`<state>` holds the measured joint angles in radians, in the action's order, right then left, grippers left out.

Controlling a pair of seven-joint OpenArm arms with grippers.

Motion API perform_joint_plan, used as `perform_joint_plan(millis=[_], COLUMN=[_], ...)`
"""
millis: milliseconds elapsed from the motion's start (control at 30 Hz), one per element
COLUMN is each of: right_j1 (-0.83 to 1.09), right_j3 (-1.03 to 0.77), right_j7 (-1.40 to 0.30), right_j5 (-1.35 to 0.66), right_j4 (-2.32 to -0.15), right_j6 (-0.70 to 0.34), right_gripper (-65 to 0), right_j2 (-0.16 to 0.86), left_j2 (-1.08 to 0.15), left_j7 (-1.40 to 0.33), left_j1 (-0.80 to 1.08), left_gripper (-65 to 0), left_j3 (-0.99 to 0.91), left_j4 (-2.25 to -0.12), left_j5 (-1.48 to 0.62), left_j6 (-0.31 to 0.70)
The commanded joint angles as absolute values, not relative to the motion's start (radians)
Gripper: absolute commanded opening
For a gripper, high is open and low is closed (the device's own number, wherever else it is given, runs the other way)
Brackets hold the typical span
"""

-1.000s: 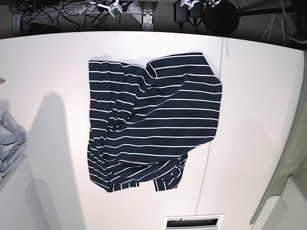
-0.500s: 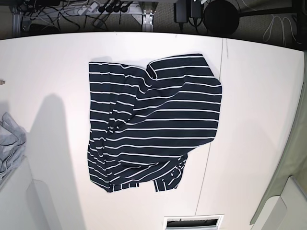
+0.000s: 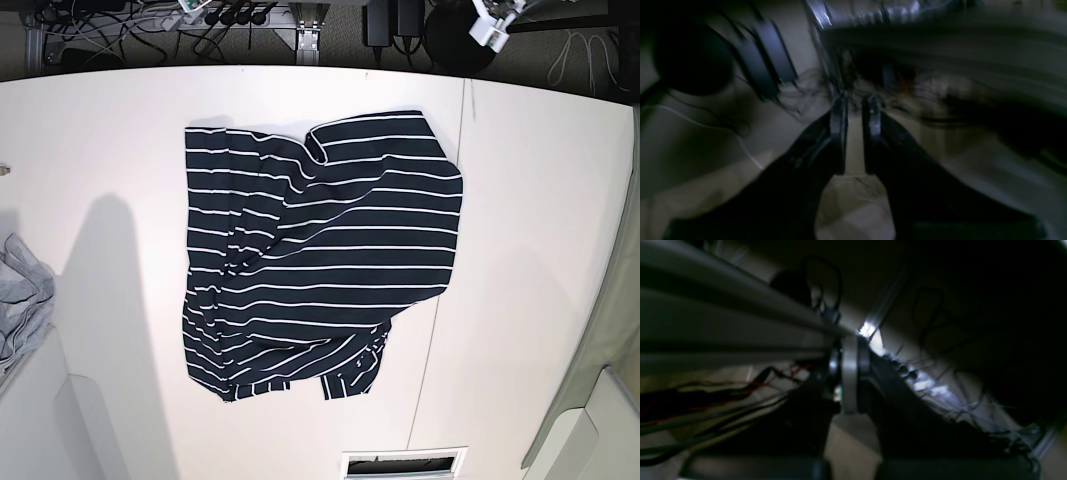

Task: Layout the t-shirt on the table in an organized manner, then fold the t-shirt properly

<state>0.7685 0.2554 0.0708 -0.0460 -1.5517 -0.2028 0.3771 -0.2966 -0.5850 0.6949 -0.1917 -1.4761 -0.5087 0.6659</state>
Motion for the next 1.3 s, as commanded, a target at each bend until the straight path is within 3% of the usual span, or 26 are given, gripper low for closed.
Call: perform_joint_plan(millis=[0, 200, 400, 500, 700, 833, 1100, 1267], right_j1=[0.789, 0.792, 0.752, 0.681, 0.522, 0.442, 0.362, 0.34], right_j3=[0.253, 0.176, 0.024, -0.058, -0.13, -0.128, -0.129, -0.129], right_j7=[0.096, 0.021, 0.006, -0.085, -0.204, -0.218, -0.229, -0.237], right_j5=[-0.073, -0.164, -0.297, -0.361, -0.385, -0.387, -0.442, -0.451], right_j4=[-1.607, -1.813, -1.905, -1.898, -1.811, -1.704, -1.564, -1.563], right_j6=[-0.212, -0.212, -0.125, -0.054, -0.051, -0.116, -0.288, -0.294], right_gripper=[-65.0, -65.0, -64.3, -57.5, -43.1, -38.6, -38.3, -38.2], right_j2=[0.397, 0.423, 0.384, 0.362, 0.36, 0.34, 0.231, 0.165], left_j2=[-0.302, -0.307, -0.357, -0.375, -0.405, -0.41, -0.41, -0.415], left_j7=[-0.601, -0.714, -0.72, -0.692, -0.68, -0.654, -0.624, -0.627], left_j1=[0.725, 0.771, 0.769, 0.759, 0.712, 0.695, 0.607, 0.542], left_gripper=[-54.6, -51.4, -38.8, -36.1, -35.9, -35.9, -34.5, -34.5], left_j3=[-0.229, -0.406, -0.43, -0.43, -0.374, -0.345, -0.345, -0.345], left_j4=[-1.535, -1.831, -1.979, -1.98, -1.977, -1.968, -1.838, -1.729], left_j5=[-0.547, -0.754, -0.861, -0.883, -0.839, -0.786, -0.691, -0.712], left_j6=[0.686, 0.698, 0.698, 0.698, 0.666, 0.661, 0.567, 0.567])
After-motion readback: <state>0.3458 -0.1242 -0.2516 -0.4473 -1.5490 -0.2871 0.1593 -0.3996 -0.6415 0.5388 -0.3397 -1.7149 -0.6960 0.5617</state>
